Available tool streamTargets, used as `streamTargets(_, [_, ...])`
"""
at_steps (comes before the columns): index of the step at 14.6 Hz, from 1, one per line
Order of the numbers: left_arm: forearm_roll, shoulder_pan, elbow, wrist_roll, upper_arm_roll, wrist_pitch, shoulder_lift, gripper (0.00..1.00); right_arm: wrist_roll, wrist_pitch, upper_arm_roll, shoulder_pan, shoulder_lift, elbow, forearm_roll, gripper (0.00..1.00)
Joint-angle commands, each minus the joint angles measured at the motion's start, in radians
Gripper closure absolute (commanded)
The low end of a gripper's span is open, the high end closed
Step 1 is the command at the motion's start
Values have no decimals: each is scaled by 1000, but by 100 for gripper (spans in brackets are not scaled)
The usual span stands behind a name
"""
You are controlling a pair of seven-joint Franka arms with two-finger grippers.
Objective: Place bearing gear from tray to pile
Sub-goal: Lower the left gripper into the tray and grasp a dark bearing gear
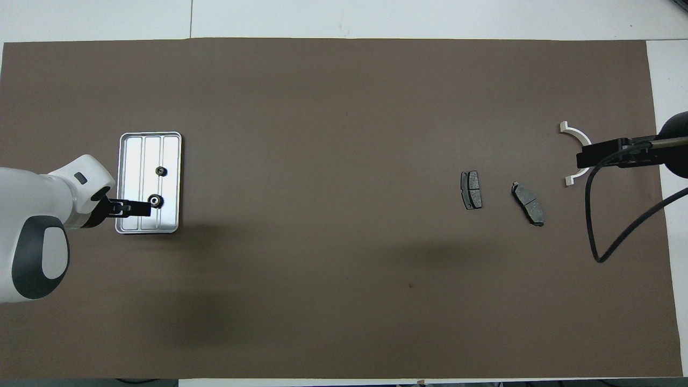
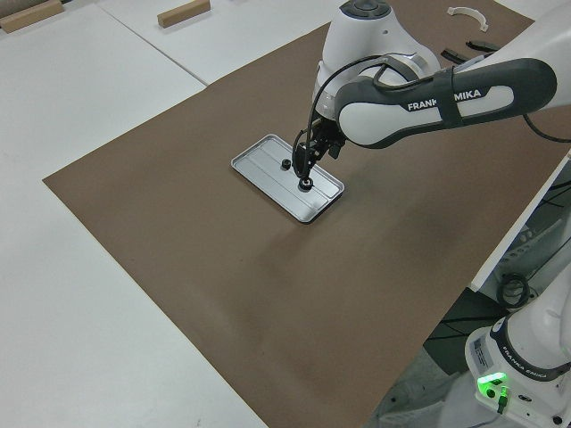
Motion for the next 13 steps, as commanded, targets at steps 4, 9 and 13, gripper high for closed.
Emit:
streamTargets(4, [3,32,45,34,-7,84,118,0,-22,-1,4,-16,-19,-22,4,0])
streamTargets(9, [3,30,68,34,-6,124,185,0,-20,-7,7,-2,-19,-17,23,0])
streamTargets(13, [3,23,85,31,-6,124,199,0,-20,-8,14,-1,-28,-15,67,0])
